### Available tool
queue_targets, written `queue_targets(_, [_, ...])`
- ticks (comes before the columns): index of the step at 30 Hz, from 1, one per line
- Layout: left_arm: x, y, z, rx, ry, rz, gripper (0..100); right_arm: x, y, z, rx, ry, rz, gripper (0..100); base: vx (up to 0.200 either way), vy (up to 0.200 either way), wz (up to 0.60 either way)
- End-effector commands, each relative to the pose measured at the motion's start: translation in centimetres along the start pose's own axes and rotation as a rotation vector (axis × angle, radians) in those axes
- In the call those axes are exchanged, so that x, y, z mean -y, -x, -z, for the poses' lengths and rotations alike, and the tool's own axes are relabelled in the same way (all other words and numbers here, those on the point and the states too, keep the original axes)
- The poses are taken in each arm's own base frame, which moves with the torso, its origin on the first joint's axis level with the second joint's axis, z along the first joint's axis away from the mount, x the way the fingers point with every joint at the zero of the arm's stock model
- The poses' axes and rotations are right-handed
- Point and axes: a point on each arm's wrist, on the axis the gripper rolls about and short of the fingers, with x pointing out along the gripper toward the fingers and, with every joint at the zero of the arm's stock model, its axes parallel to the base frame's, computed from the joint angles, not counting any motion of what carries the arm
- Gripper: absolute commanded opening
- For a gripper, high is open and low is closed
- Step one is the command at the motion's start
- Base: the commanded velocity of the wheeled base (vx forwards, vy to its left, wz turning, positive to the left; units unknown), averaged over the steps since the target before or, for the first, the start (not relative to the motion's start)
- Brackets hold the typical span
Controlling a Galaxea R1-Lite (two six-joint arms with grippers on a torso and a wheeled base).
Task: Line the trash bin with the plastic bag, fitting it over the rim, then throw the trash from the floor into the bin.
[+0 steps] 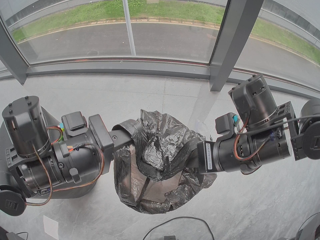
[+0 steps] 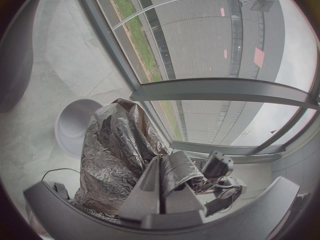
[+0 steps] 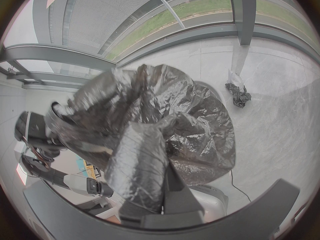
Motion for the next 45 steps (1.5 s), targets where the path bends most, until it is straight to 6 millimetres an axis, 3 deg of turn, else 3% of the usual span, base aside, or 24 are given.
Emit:
queue_targets(1, [-1.6,-0.6,0.6,-0.026,0.019,-0.061,0,0.2,-0.3,-0.8,0.000,-0.015,-0.005,0,0.000,0.000,0.00])
queue_targets(12, [-3.0,-0.3,1.1,-0.043,0.036,-0.111,0,1.3,-2.0,-1.7,-0.096,-0.056,-0.023,0,0.000,0.000,0.00])
queue_targets(23, [-5.6,-2.2,0.9,-0.053,0.064,-0.196,0,2.3,-4.7,-1.6,-0.137,-0.075,0.018,0,0.000,0.000,0.00])
queue_targets(29, [-6.9,-3.3,0.2,-0.026,0.061,-0.168,0,3.2,-6.3,-2.2,-0.102,-0.079,0.017,0,0.000,0.000,0.00])
queue_targets(38, [-11.3,-5.0,-2.2,0.036,0.090,-0.213,0,4.5,-10.6,-2.4,-0.040,-0.040,-0.011,0,0.000,0.000,0.00])
queue_targets(45, [-12.2,-5.4,-3.6,0.064,0.093,-0.205,0,5.5,-12.4,-2.5,-0.055,-0.046,0.009,0,0.000,0.000,0.00])
